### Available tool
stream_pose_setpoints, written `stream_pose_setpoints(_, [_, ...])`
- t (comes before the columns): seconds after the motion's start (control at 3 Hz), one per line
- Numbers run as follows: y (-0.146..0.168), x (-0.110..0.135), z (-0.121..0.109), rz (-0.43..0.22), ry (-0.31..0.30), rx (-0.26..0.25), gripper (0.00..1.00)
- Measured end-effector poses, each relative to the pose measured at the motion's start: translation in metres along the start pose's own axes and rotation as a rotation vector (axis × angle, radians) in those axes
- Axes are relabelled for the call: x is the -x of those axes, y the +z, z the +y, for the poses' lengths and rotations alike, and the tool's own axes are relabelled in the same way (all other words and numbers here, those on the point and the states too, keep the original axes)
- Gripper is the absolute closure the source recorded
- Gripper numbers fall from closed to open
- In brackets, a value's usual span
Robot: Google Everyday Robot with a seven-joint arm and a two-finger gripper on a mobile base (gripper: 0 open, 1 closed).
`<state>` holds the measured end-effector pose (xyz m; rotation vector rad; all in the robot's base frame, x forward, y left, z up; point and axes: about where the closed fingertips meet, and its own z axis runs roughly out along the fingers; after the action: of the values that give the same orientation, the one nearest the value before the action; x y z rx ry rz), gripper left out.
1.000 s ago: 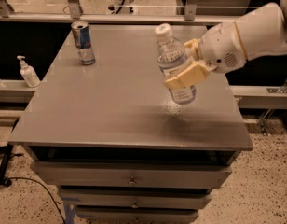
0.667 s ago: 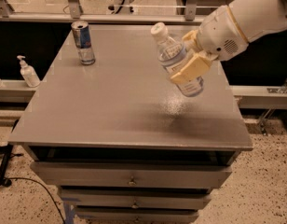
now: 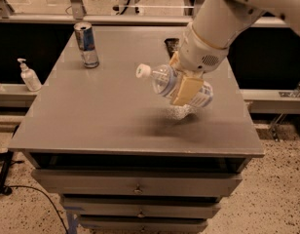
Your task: Knock blue plastic bottle over
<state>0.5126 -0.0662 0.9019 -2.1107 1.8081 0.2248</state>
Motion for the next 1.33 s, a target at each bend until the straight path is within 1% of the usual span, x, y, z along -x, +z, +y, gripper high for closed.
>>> stream_pose_setpoints(0.33, [0.03, -0.03, 0.001, 0.186, -0.017, 0.006, 1.0])
stream_pose_setpoints(0.67, [0.045, -0.057, -0.007, 0.297, 0.008, -0.008, 1.0])
stream_pose_setpoints(1.0, [0.05, -0.067, -0.015, 0.333, 0.042, -0.015, 0.82])
stream_pose_setpoints(1.33, [0.048, -0.061, -0.022, 0.314, 0.057, -0.013, 0.59])
